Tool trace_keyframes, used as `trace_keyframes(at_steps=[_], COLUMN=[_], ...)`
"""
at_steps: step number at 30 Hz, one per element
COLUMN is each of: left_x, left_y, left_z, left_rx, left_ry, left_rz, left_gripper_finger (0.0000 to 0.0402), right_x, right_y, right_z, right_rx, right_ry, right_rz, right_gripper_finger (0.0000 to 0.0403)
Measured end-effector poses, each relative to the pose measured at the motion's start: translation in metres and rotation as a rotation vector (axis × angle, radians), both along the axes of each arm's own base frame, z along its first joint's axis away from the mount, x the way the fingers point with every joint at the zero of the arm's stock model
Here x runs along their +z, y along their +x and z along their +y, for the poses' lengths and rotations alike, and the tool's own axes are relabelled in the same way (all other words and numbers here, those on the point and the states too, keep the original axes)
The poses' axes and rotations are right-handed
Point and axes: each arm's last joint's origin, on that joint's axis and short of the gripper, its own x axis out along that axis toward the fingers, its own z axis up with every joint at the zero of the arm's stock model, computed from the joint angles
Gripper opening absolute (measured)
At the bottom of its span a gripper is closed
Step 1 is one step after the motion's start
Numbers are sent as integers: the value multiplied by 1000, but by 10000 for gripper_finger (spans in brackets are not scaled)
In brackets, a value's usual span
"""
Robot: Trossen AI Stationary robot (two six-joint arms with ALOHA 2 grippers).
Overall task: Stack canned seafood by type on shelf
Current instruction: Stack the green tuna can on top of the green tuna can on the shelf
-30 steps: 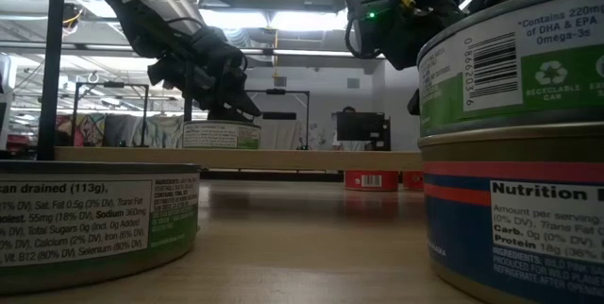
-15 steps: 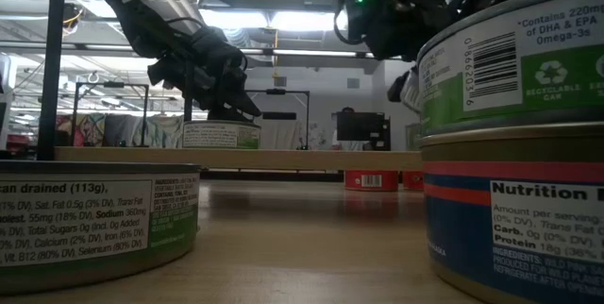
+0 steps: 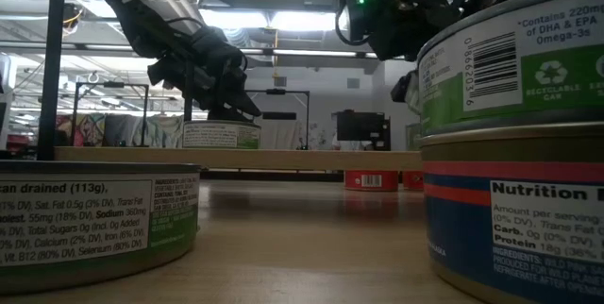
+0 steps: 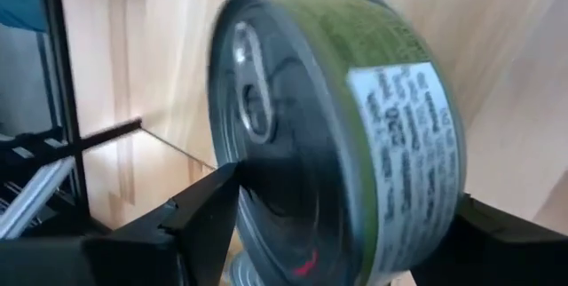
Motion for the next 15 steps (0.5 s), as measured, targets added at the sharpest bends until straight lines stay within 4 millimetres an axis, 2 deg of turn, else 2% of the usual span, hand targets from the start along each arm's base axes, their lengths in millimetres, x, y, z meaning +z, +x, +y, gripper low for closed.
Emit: trace_keyframes(at_steps=[10,15], left_x=[0,0], left_y=[0,0], left_z=[0,0], left_rx=[0,0], left_ry=[-2,-2], left_rz=[2,2], left_gripper_finger=[143,143], right_x=[0,0], right_y=[2,1], right_z=[0,-2], right_rx=[-2,3], right_ry=[12,-78], right_rz=[-18,-5], right_gripper_finger=[269,269])
